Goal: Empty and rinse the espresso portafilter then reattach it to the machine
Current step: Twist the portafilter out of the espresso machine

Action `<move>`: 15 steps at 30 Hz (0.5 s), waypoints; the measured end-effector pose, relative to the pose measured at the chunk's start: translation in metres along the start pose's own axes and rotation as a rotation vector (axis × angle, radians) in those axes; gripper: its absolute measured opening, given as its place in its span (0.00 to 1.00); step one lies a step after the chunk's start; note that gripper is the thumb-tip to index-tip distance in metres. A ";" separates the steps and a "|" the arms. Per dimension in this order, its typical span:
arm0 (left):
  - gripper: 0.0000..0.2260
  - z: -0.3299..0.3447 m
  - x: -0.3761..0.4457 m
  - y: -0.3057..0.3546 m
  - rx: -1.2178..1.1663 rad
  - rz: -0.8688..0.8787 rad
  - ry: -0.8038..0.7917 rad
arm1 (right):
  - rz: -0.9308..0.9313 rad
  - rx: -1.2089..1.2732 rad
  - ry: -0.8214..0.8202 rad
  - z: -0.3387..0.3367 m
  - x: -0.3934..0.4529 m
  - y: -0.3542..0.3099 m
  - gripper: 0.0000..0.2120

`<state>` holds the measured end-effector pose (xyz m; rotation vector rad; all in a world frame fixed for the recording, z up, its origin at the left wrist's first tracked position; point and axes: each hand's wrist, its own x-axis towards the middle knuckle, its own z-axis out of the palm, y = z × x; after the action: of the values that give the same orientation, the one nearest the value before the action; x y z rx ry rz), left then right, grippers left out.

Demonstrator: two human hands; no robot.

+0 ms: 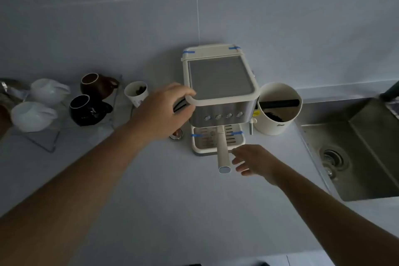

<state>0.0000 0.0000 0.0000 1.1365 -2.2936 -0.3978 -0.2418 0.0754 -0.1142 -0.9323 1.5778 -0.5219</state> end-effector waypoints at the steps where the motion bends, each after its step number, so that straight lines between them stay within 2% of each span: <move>1: 0.14 0.004 0.004 0.001 0.010 0.026 -0.003 | 0.006 0.062 0.009 0.005 0.002 0.001 0.09; 6: 0.21 0.023 0.019 -0.001 0.097 0.044 -0.125 | 0.043 0.252 -0.013 0.031 0.012 0.006 0.15; 8: 0.23 0.028 0.024 -0.007 0.126 0.044 -0.186 | 0.048 0.303 -0.017 0.037 0.017 0.007 0.18; 11: 0.24 0.034 0.030 -0.015 0.162 0.056 -0.250 | 0.041 0.407 -0.029 0.042 0.020 0.005 0.15; 15: 0.23 0.041 0.036 -0.028 0.186 0.119 -0.272 | 0.026 0.454 -0.020 0.047 0.025 0.005 0.18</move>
<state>-0.0241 -0.0447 -0.0341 1.0805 -2.6686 -0.3140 -0.1979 0.0656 -0.1440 -0.5681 1.3711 -0.8087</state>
